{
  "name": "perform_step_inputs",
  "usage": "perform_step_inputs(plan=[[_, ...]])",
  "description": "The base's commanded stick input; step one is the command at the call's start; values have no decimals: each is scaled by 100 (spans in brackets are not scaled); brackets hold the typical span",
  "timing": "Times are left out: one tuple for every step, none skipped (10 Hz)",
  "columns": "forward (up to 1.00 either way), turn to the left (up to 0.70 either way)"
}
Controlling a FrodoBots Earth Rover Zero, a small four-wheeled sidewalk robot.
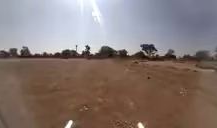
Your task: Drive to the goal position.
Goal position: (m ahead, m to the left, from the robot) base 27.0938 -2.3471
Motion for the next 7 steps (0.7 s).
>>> perform_step_inputs(plan=[[50, 0], [50, 0], [50, 0], [50, 0], [50, 0], [50, 0], [50, 0]])
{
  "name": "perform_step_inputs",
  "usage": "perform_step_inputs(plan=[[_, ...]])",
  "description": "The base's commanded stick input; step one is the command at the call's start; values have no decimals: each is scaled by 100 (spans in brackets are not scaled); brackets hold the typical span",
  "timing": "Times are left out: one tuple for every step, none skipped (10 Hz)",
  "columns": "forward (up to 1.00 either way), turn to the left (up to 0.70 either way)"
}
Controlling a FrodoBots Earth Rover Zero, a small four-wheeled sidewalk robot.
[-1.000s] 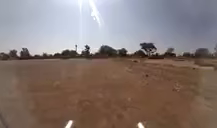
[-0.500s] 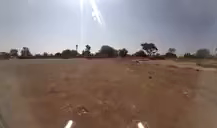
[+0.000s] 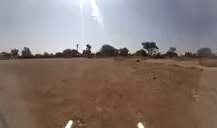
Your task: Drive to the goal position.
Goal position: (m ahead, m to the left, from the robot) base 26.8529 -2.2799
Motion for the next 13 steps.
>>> perform_step_inputs(plan=[[50, 0], [50, 0], [50, 0], [50, 0], [50, 0], [50, 0], [50, 0], [50, 0], [50, 0], [50, 0], [50, 0], [50, 0], [50, 0]])
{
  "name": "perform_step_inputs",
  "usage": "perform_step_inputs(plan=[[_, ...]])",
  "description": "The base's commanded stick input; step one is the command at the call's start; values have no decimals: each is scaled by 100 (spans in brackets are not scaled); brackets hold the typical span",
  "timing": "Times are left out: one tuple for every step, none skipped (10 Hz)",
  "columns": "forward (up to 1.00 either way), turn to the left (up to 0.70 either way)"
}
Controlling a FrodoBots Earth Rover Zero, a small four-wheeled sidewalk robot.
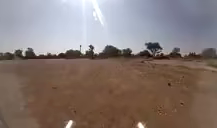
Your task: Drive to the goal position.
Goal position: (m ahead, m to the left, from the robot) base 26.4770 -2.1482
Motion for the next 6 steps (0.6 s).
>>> perform_step_inputs(plan=[[50, 0], [50, 0], [50, 0], [50, 0], [50, 0], [50, 0]])
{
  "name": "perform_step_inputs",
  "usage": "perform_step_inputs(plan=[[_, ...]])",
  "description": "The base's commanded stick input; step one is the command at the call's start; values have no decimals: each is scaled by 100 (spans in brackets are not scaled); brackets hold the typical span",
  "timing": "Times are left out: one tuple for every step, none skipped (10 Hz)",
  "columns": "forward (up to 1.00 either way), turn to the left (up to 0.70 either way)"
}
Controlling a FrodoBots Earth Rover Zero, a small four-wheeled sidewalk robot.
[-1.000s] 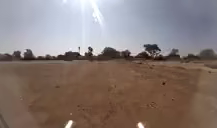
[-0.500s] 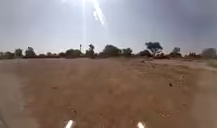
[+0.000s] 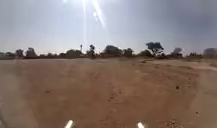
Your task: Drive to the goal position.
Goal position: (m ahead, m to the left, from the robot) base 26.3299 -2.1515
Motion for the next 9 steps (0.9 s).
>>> perform_step_inputs(plan=[[50, 0], [50, 0], [50, 0], [50, 0], [50, 0], [50, 0], [50, 0], [50, 0], [50, 0]])
